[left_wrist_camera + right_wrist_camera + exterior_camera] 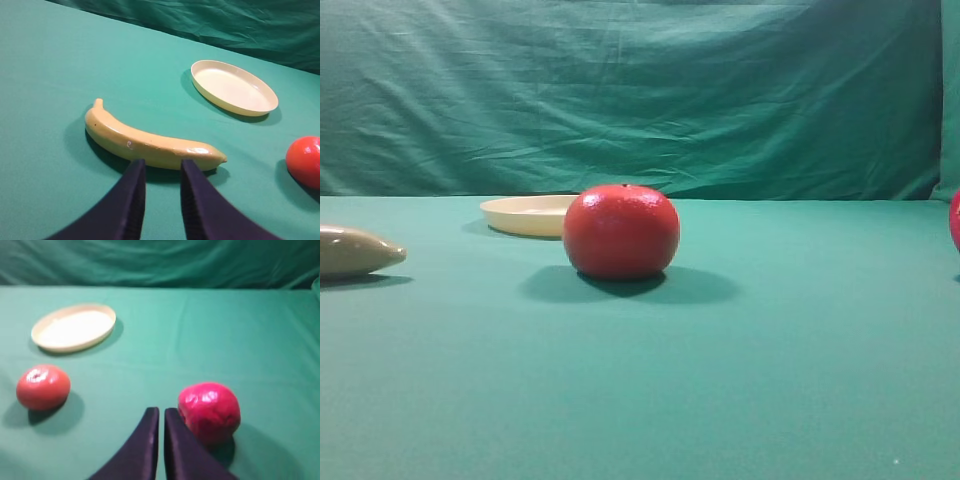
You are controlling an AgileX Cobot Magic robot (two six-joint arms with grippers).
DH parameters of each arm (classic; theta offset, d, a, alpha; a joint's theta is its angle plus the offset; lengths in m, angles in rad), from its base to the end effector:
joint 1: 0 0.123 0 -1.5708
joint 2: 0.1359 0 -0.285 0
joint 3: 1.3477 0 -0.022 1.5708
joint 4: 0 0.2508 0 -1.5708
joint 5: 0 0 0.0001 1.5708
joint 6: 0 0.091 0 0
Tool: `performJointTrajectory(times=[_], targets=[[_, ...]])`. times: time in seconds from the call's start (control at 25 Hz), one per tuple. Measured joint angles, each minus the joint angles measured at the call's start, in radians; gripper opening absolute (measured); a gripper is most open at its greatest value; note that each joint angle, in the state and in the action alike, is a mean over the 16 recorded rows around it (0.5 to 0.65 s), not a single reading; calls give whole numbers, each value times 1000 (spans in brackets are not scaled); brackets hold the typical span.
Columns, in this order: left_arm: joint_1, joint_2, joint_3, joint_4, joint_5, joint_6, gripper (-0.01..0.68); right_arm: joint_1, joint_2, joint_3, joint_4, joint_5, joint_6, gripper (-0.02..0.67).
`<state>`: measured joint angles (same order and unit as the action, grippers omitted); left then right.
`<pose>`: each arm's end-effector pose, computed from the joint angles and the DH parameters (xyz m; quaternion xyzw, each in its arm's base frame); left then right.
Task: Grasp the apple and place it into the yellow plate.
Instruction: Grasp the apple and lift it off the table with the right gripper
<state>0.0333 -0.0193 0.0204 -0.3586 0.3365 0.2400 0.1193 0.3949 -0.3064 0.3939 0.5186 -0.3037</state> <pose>0.0532 -0.0088 0.1789 -0.0162 0.7831 -0.0662 0.6182 0.0813 0.0272 0.2471 -0.0819 0.8501 0.1231 0.5054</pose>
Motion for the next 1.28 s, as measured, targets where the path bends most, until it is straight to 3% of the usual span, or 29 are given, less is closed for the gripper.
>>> performJointTrajectory(times=[0.32,0.64,0.76,1.16,1.28], targets=[[0,0,0,0,0,0,157,0,304,-121,-14,77,-55,0],[0,0,0,0,0,0,157,0,430,-158,-53,31,-85,36],[0,0,0,0,0,0,157,0,444,-165,-67,16,-95,115],[0,0,0,0,0,0,157,0,528,-232,-134,23,-23,509],[0,0,0,0,0,0,157,0,591,-271,-168,40,24,597]])
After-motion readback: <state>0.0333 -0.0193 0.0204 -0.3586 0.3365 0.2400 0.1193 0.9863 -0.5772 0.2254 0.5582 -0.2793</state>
